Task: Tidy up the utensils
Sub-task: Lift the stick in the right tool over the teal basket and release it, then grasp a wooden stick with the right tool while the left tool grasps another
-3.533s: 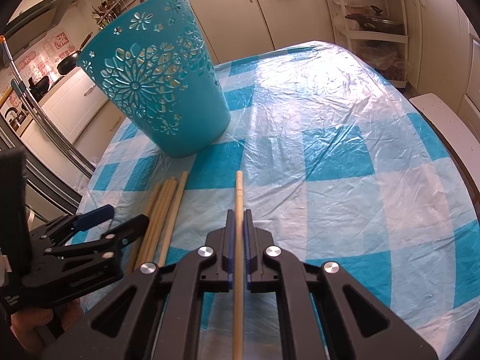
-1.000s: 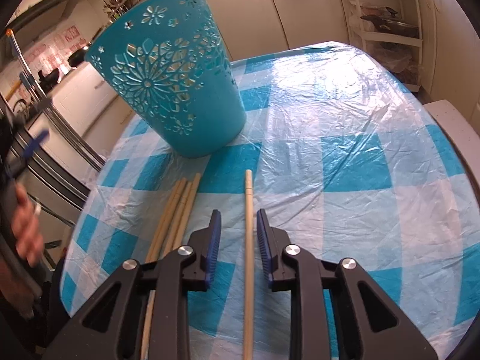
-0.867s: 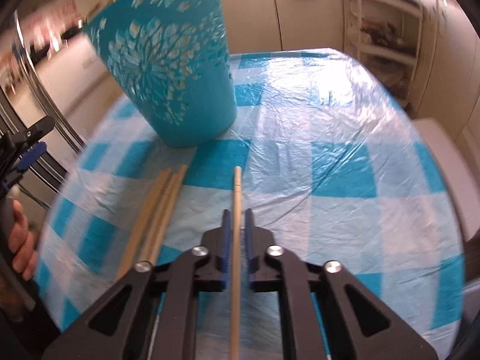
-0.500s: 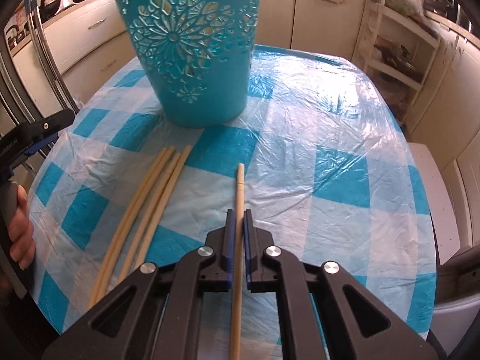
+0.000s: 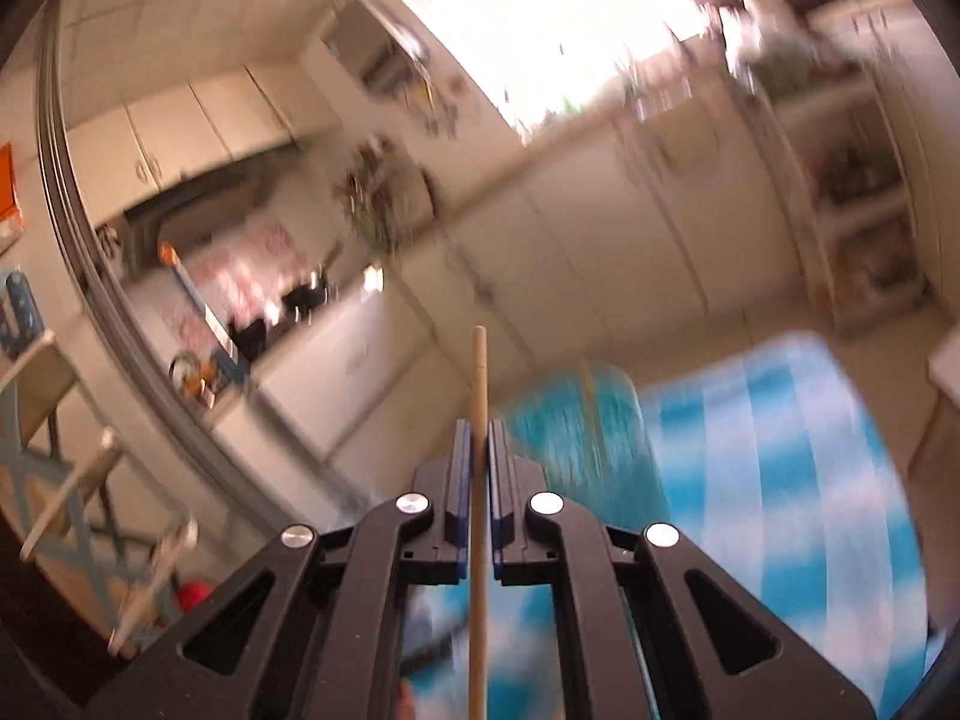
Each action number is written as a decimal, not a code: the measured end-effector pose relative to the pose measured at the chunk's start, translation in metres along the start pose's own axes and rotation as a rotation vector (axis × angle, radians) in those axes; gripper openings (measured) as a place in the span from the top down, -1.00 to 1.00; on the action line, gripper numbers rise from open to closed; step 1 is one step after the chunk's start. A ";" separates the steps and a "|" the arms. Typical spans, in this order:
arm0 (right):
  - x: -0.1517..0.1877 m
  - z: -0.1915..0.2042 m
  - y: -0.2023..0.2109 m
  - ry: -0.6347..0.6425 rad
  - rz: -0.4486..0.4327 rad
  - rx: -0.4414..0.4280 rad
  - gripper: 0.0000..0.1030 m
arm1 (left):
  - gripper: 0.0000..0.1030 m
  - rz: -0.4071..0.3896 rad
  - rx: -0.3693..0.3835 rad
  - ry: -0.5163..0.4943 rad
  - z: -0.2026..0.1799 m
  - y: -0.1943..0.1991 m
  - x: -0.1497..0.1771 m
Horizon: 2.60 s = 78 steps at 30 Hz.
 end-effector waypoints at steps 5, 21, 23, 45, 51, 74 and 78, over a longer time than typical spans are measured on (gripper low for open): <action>-0.052 0.000 -0.048 0.046 -0.160 0.106 0.88 | -0.78 -0.004 0.002 0.009 0.001 0.001 0.000; -0.007 -0.047 -0.106 0.158 -0.079 0.310 0.88 | -0.78 -0.007 0.026 0.025 0.002 0.001 0.000; -0.003 -0.047 -0.105 0.158 -0.058 0.301 0.88 | -0.78 -0.007 0.025 0.025 0.002 0.001 -0.001; 0.135 -0.063 -0.016 0.204 0.256 0.350 0.33 | -0.78 -0.009 0.015 0.034 0.008 0.001 0.000; 0.191 -0.084 -0.021 0.159 0.388 0.379 0.50 | -0.78 -0.006 0.007 0.035 0.010 0.000 0.000; 0.229 -0.088 -0.044 0.272 0.512 0.449 0.75 | -0.78 -0.005 0.002 0.035 0.008 0.000 0.001; 0.226 -0.094 -0.039 0.273 0.520 0.463 0.83 | -0.78 -0.005 0.001 0.037 0.008 0.000 0.001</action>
Point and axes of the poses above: each gripper's, at about its wrist camera, not at the fingertips, and y roughly against the way its jaws point, z to its left, x to its underside, the point moved 10 cm from there along -y, roughly the way its jaws point, and after that the axes turned 3 degrees about -z, right-handed, at the moved point
